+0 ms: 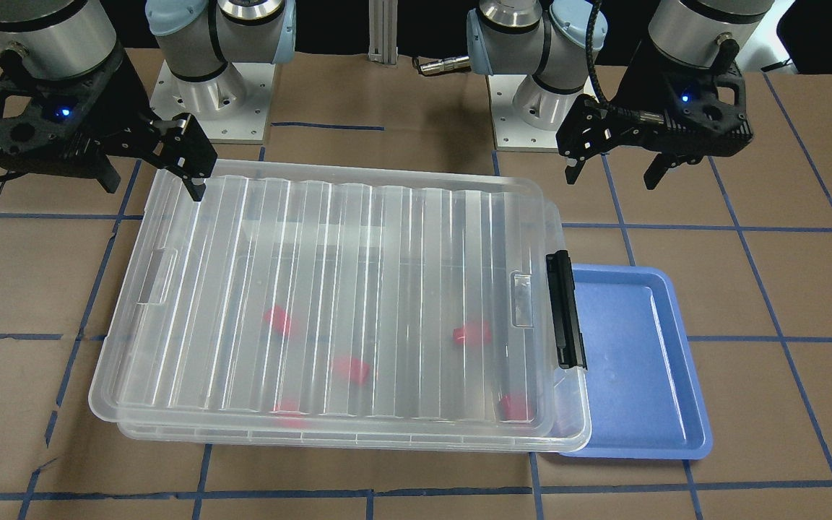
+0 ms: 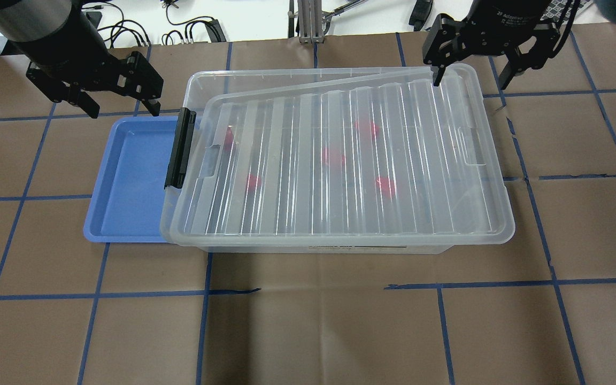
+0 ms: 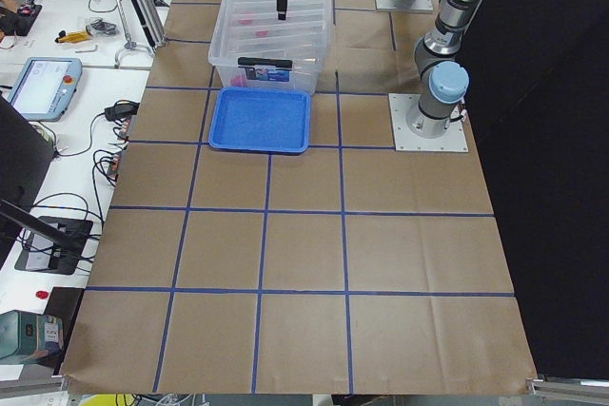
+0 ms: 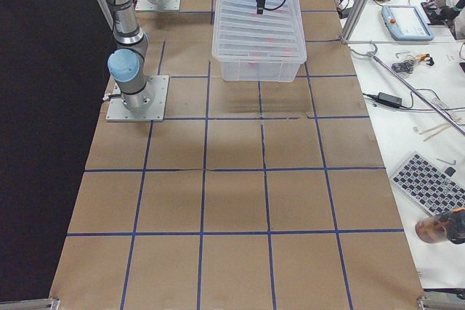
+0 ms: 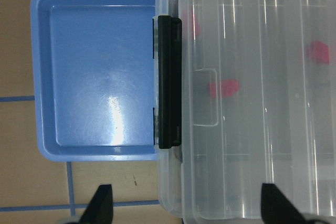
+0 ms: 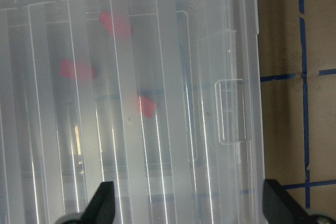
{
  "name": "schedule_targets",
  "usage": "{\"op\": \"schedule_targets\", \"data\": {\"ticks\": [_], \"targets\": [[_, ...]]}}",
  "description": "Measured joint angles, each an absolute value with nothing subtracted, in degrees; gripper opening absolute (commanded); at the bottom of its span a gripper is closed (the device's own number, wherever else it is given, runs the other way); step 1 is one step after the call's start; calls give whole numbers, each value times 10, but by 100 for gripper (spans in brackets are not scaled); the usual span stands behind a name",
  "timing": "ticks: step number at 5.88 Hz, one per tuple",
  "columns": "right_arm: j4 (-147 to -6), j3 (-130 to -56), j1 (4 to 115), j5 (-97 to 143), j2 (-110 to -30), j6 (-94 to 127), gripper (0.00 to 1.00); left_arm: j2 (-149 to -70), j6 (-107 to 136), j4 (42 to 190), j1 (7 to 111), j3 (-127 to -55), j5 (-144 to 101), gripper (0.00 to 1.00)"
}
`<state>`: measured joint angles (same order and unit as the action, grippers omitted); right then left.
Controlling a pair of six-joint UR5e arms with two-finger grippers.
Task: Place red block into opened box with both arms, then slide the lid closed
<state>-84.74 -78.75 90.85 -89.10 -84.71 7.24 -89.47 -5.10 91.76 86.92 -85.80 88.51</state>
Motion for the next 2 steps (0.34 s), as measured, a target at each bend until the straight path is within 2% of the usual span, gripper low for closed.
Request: {"op": "schedule_targets", "data": {"ticks": [2], "targets": [[-847,-788,909,-898,-846,72,100,-895,-51,918,869,-858,885,98]]}}
